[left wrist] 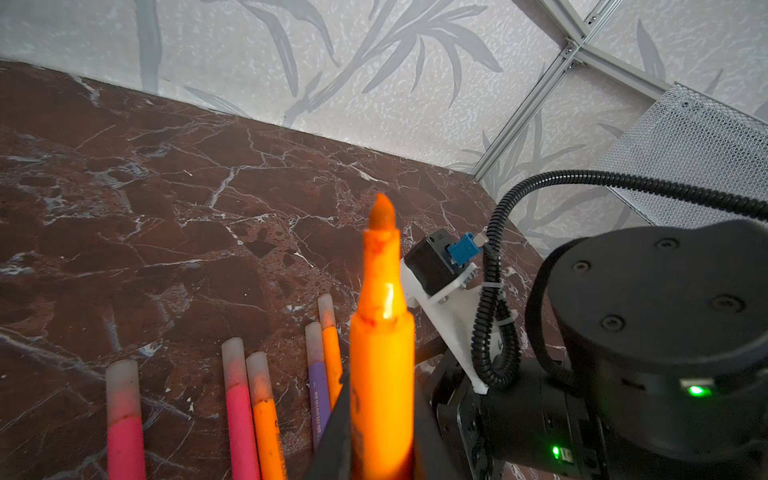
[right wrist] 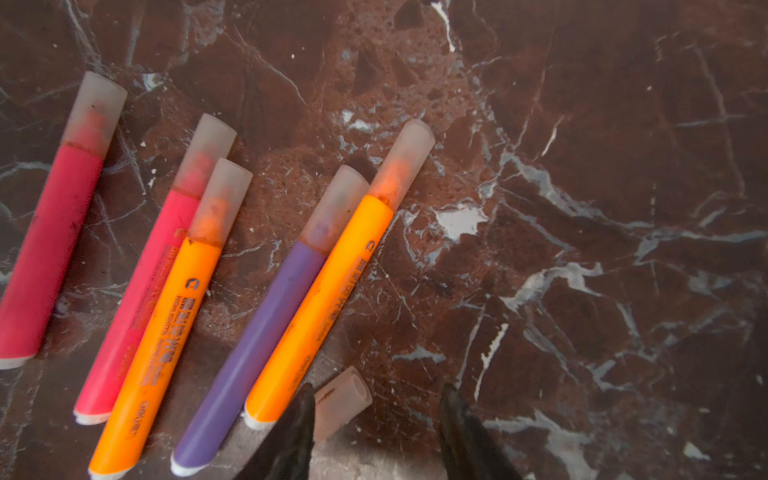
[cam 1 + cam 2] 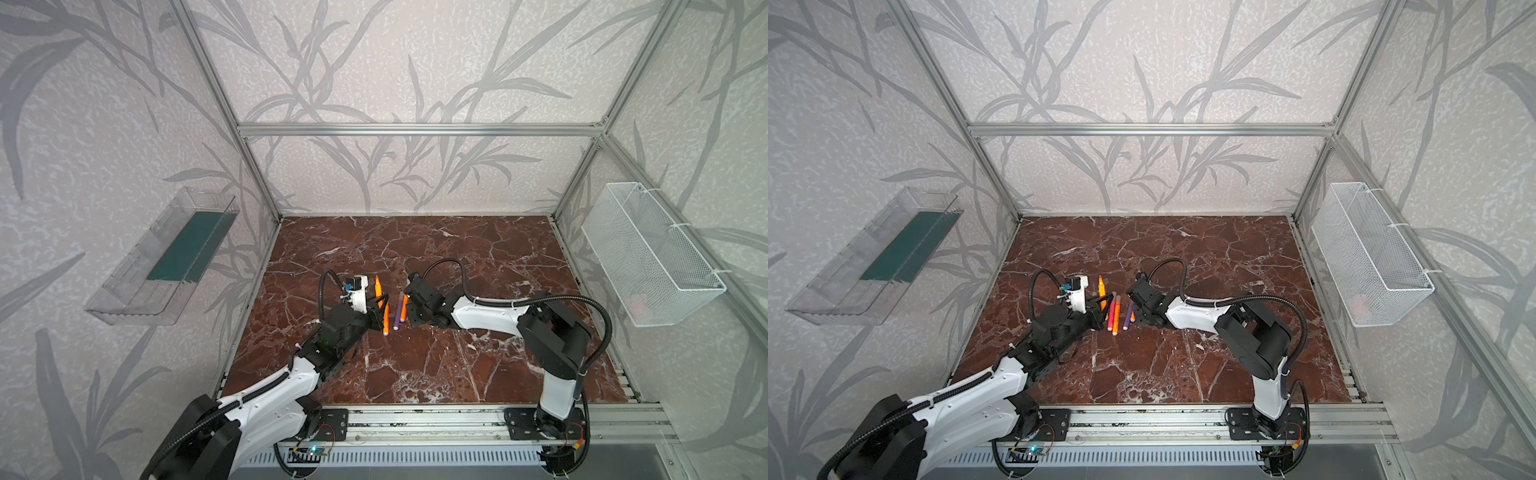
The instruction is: Insert the pens into the pen caps
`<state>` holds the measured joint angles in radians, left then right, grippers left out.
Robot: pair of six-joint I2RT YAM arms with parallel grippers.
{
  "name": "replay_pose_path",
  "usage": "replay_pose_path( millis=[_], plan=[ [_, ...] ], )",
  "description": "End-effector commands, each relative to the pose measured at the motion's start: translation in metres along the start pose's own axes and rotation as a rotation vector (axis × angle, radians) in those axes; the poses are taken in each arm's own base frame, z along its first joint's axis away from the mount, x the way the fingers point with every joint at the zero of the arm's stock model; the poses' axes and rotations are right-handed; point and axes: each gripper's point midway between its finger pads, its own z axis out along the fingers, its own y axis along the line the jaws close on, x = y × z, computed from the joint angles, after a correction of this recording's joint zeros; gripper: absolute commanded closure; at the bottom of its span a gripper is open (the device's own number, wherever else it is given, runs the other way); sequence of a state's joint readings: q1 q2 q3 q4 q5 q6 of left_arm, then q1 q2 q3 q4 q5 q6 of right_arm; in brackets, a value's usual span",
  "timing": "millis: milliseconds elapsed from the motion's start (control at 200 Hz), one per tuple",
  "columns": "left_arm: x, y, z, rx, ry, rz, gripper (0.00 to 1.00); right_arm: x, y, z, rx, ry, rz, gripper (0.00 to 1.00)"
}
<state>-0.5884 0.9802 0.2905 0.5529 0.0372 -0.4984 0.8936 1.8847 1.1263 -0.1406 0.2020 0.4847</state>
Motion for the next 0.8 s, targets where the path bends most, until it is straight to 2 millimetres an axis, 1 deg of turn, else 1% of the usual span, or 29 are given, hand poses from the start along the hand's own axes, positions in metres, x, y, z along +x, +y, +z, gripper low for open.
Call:
replay_pose_path(
  millis=[0, 260, 445, 625, 795],
  plan=[
    [-0.004, -0.002, -0.003, 0.015, -0.017, -0.006, 1.0, 0.009, 0.002, 0.003, 0.002, 0.021, 0.003, 0.51],
    [-0.004, -0.002, -0.003, 0.017, -0.018, -0.006, 1.0, 0.023, -0.004, 0.007, 0.028, 0.05, 0.006, 0.52],
    [-0.003, -0.002, -0.004, 0.018, -0.017, -0.008, 1.0, 0.03, -0.007, 0.007, 0.05, 0.064, -0.001, 0.54],
    [-0.004, -0.003, -0.004, 0.023, -0.017, -0.008, 1.0, 0.035, -0.012, 0.004, 0.075, 0.071, -0.002, 0.56],
    [-0.004, -0.004, -0.005, 0.026, -0.019, -0.008, 1.0, 0.043, -0.019, -0.004, 0.111, 0.074, -0.01, 0.55]
  ],
)
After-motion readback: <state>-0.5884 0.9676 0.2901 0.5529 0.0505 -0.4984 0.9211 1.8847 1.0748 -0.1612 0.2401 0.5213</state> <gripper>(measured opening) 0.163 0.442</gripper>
